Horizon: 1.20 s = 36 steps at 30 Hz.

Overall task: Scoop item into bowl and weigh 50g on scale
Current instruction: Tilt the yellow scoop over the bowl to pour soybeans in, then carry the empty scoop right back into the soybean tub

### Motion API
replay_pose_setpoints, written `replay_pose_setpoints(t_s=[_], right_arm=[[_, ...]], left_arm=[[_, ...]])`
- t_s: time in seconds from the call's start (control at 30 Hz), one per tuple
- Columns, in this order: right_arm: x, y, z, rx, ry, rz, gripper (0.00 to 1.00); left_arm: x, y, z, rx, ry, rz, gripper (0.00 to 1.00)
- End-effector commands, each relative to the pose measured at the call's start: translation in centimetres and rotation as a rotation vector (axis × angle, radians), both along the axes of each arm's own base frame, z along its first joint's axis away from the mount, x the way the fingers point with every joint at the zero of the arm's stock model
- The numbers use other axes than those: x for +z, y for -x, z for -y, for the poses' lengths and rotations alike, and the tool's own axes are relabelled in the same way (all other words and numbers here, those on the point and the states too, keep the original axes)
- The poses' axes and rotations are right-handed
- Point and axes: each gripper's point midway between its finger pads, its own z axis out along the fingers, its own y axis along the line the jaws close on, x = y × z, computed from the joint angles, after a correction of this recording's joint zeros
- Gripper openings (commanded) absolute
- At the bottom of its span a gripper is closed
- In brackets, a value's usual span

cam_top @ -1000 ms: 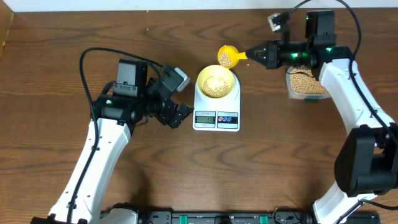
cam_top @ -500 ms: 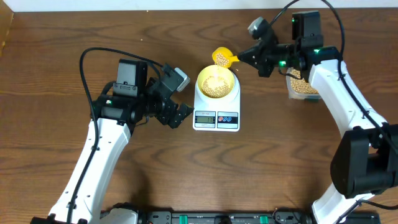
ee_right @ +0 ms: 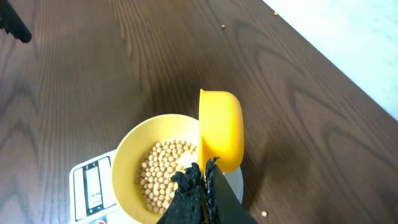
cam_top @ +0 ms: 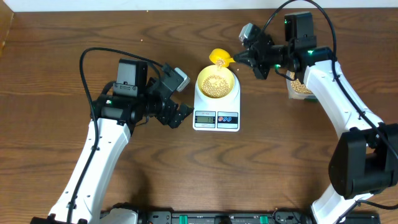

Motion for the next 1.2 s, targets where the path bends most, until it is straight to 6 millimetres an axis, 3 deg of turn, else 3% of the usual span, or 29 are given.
replay_pose_setpoints(t_s=[0.0, 0.43, 0.67, 0.77, 0.87, 1.17], right_arm=[[-0.3, 0.2, -0.3, 0.043, 0.016, 0.043, 0.01], [-0.1, 0.1, -0.3, 0.052, 0.020, 0.068, 0.01], [2.1, -2.2, -0.1, -0.111, -0.099, -0.017, 0.01], [1.3, -4.7, 2.6, -0.322, -0.030, -0.031, 0.01], [0.6, -6.0, 4.6, -0.453, 0.027, -0.037, 0.01], [2.5, -7.0, 8.9, -0.663, 0.148, 0.040, 0.01]], left_arm=[[0.8, 0.0, 0.2, -0.021, 0.013, 0.026, 0.90], [0.8, 0.0, 0.2, -0.021, 0.013, 0.026, 0.90], [0.8, 0.0, 0.2, -0.021, 0.013, 0.026, 0.90], [0.8, 0.0, 0.2, -0.021, 0.013, 0.026, 0.90], [0.8, 0.0, 0.2, -0.021, 0.013, 0.026, 0.90], [0.8, 0.0, 0.2, -0.021, 0.013, 0.026, 0.90]])
